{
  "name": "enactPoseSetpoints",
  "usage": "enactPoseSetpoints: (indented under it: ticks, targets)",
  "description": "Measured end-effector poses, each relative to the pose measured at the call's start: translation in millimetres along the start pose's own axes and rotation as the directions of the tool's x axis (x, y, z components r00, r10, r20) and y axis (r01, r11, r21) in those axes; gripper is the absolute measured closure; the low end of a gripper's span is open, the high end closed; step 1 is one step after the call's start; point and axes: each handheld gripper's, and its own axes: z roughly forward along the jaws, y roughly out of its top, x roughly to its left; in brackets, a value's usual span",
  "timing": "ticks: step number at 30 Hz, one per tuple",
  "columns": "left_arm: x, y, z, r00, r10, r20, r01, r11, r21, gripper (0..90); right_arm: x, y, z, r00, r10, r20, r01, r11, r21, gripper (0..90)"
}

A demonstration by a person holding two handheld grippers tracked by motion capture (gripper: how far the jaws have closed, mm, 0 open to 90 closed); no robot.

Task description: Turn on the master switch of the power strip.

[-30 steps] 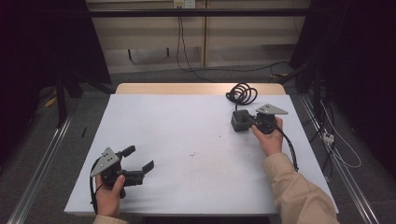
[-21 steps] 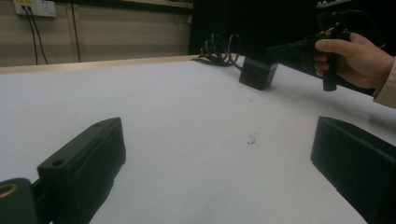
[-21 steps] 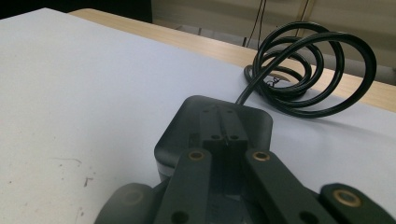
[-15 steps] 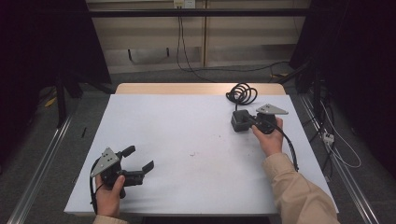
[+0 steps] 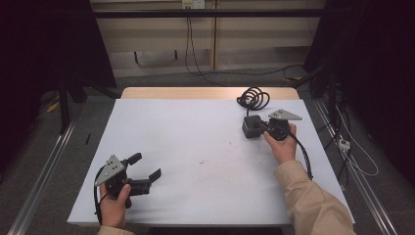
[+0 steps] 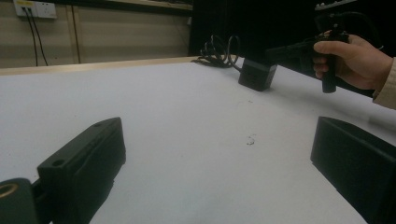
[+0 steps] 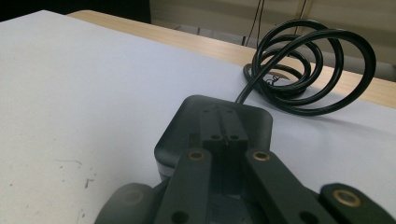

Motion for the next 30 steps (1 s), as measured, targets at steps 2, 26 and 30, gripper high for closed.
enactPoseSetpoints:
  ticks: [2, 26, 30]
  targets:
    - [0.0, 0.0, 0.0, 1.0000, -0.001, -0.001, 0.001, 1.0000, 0.000, 2.8, 0.0, 0.1, 0.0, 1.0000, -0.003, 0.000, 0.003, 1.000, 0.000, 90.0]
    - [-0.3, 0.0, 1.0, 1.0000, 0.000, 0.002, 0.000, 1.0000, 0.001, 2.8, 0.6, 1.6, 0.5, 1.0000, 0.004, 0.004, -0.004, 1.000, 0.021, 90.0]
    - [-0.3, 0.1, 1.0, 1.0000, 0.000, 0.003, 0.000, 1.0000, 0.000, 2.8, 0.6, 1.1, 0.5, 1.0000, 0.004, 0.004, -0.004, 1.000, 0.018, 90.0]
